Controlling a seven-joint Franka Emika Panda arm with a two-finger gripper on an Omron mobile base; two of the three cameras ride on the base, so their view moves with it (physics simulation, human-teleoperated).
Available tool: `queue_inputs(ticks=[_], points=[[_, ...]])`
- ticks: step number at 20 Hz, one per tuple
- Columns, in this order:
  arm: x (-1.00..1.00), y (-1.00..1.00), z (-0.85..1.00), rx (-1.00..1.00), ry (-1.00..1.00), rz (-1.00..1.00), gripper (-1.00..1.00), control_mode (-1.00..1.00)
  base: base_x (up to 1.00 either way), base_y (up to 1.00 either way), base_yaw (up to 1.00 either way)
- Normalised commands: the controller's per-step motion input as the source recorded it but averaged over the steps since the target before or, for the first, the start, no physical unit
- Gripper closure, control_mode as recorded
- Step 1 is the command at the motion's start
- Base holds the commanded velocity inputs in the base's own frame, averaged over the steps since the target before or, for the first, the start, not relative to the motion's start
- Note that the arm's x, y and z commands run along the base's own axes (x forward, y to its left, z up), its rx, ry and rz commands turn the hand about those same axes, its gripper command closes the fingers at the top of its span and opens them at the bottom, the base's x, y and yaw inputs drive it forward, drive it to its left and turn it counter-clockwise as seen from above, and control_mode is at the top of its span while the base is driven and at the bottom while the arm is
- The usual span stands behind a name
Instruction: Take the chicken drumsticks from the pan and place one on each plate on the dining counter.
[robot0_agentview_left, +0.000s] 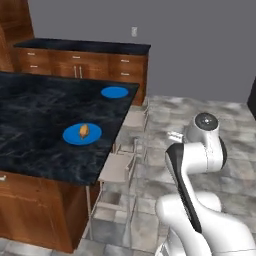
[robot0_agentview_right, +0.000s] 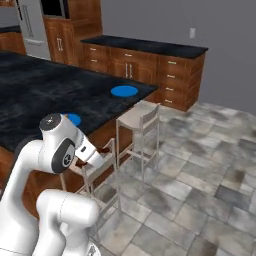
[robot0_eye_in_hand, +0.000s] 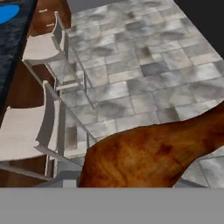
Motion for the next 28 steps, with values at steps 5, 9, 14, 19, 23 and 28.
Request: queue_inputs(ticks=[5,9,14,19,23,28], points=[[0.0,0.0,0.0,0.0,0.0,0.0,1.0,1.0,0.82,-0.98,0.47],[0.0,0.0,0.0,0.0,0.0,0.0,1.0,1.0,0.81,-1.0,0.44],[0.0,0.0,0.0,0.0,0.0,0.0,1.0,1.0,0.86,-0.99,0.44],[0.0,0.0,0.0,0.0,0.0,0.0,1.0,1.0,0.89,-0.94,0.46],[0.0,0.0,0.0,0.0,0.0,0.0,1.0,1.0,1.0,-0.86,0.47],[0.0,0.0,0.0,0.0,0.0,0.0,1.0,1.0,1.0,-0.6,0.52]])
